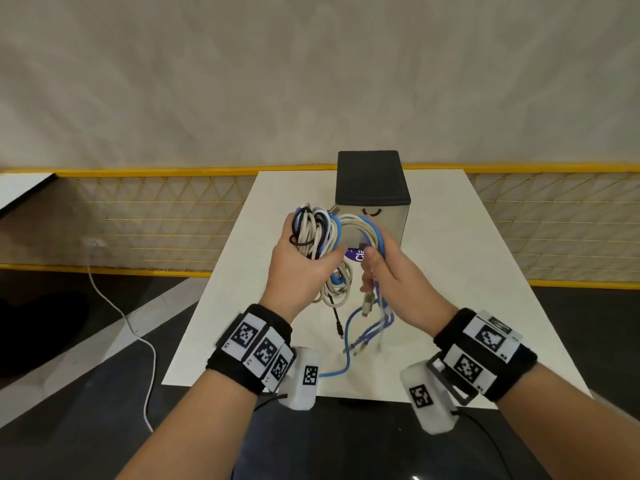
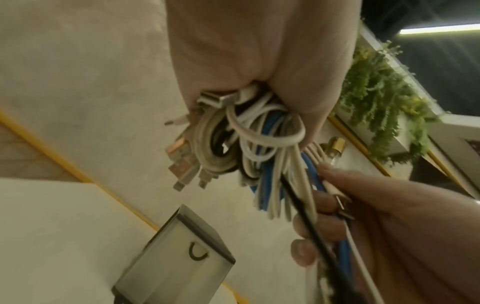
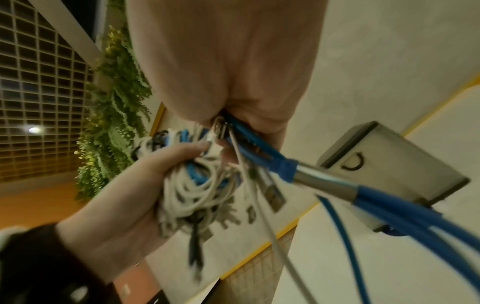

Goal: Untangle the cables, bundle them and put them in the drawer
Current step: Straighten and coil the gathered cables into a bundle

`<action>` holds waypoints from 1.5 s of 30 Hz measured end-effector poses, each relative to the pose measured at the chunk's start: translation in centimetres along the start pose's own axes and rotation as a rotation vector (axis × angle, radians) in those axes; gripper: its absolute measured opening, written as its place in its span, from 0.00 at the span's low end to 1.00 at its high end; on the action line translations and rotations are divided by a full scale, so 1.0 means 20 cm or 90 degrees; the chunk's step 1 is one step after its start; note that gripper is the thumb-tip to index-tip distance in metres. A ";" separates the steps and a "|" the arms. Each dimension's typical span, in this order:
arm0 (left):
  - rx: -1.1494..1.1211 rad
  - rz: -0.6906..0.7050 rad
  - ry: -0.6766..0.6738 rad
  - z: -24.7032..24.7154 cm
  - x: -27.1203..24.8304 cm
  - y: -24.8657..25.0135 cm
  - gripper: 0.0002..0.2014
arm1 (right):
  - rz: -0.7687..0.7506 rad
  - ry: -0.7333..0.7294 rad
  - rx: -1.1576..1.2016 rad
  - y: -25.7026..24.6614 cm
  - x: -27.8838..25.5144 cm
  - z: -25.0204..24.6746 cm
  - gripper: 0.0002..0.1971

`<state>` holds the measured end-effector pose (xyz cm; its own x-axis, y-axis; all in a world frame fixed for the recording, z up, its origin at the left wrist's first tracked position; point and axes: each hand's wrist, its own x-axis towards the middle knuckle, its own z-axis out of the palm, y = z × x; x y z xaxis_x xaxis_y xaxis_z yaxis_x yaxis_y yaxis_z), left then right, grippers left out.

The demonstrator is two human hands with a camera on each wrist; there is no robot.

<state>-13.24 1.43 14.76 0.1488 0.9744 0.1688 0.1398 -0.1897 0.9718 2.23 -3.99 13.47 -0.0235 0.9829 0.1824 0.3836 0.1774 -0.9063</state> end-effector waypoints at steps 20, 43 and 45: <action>-0.225 -0.173 0.117 0.09 0.01 -0.04 0.08 | 0.035 -0.272 -0.009 0.00 0.08 -0.08 0.35; -0.223 -0.030 0.261 0.10 0.08 0.04 0.34 | 0.479 -0.072 0.605 0.05 0.05 0.13 0.34; -0.200 -0.027 0.226 0.11 0.05 0.01 0.31 | 0.483 0.012 0.758 0.07 0.11 0.13 0.26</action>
<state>-10.91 2.00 14.76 -0.2027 0.9718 0.1202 -0.1722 -0.1562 0.9726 0.42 -1.38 11.59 -0.1510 0.8576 -0.4916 -0.7017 -0.4433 -0.5578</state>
